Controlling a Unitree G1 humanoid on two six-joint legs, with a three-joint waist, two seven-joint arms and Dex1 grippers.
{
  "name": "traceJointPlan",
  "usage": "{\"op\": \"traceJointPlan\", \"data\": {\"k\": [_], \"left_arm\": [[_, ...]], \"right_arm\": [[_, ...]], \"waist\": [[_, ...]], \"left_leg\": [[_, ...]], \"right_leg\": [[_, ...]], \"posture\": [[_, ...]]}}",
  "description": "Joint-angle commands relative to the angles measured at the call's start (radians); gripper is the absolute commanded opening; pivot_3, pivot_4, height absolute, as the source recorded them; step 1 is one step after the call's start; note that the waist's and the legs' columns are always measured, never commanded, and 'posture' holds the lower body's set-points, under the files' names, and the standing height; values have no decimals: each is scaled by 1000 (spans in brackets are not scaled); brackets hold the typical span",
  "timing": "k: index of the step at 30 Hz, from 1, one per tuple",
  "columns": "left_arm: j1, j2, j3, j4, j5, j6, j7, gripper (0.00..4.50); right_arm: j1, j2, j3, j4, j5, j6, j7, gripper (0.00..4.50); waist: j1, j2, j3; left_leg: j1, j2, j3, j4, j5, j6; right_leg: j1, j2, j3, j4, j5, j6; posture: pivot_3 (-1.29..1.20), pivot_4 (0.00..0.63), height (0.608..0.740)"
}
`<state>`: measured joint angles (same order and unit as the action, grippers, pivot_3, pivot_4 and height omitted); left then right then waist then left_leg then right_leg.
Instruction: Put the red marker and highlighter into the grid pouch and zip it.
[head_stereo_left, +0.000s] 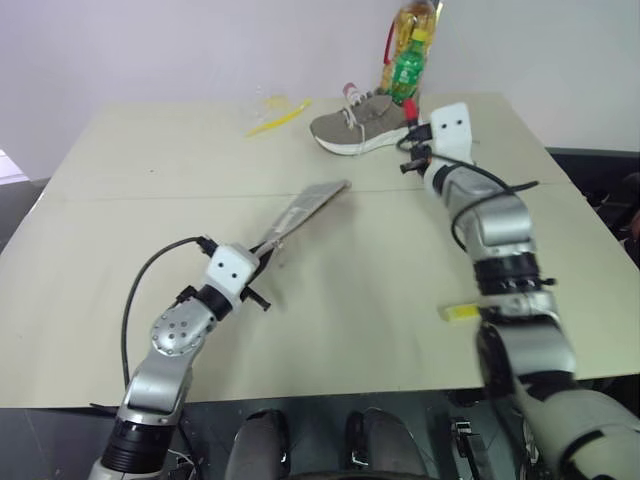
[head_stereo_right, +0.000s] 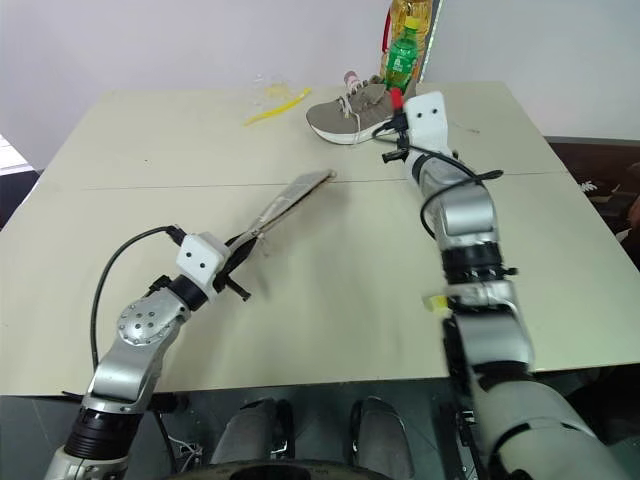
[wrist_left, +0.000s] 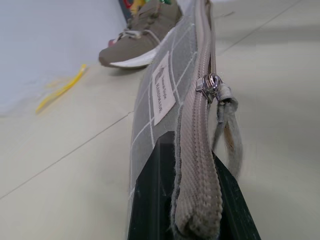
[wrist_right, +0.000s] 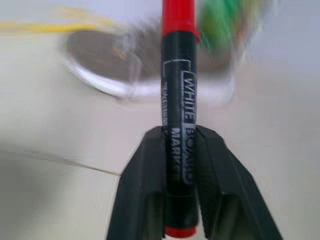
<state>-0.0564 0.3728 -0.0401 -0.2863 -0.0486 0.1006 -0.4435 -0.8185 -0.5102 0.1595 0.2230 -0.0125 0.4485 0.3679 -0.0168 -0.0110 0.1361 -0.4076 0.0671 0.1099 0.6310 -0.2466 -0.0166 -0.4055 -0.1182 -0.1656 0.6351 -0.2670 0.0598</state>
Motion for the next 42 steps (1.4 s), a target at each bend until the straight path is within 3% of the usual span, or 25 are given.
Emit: {"op": "traceJointPlan", "data": {"k": [1, 7, 19, 27, 42], "left_arm": [[-5, 13, 24, -24, -20, -11, -12, 0], [-13, 33, 33, -15, -28, -12, -34, 0], [-20, 47, 38, -2, -21, -11, -43, 0], [-19, 49, 36, 11, -10, -14, -37, 0], [-10, 46, 9, -11, -7, -19, -54, 0]], "right_arm": [[62, -125, 128, -90, -108, -248, 190, 268], [120, -222, 153, -109, -144, -435, 337, 268], [93, -198, 102, -81, -175, -490, 342, 268], [126, -224, 78, -136, -116, -550, 475, 268], [98, -171, 125, -114, -246, -553, 470, 268]], "waist": [[-1, 0, 0], [3, 0, 0], [7, -1, 0], [6, -1, 0], [6, -1, 0]], "left_leg": [[0, 0, 0, 0, 0, 0], [0, 0, 1, 1, 0, 0], [1, 0, 1, 2, 0, -1], [1, 0, 1, 2, 0, -1], [1, 0, 1, 2, 0, -1]], "right_leg": [[0, 0, 0, 0, 0, 0], [0, 0, 0, 0, 0, 0], [2, 0, -1, 0, 0, 0], [2, 0, -1, 0, 0, 0], [3, 0, -1, 0, 0, 0]], "posture": [[0, 150, 702], [0, 150, 702], [0, 150, 702], [0, 150, 702], [0, 150, 702]]}}
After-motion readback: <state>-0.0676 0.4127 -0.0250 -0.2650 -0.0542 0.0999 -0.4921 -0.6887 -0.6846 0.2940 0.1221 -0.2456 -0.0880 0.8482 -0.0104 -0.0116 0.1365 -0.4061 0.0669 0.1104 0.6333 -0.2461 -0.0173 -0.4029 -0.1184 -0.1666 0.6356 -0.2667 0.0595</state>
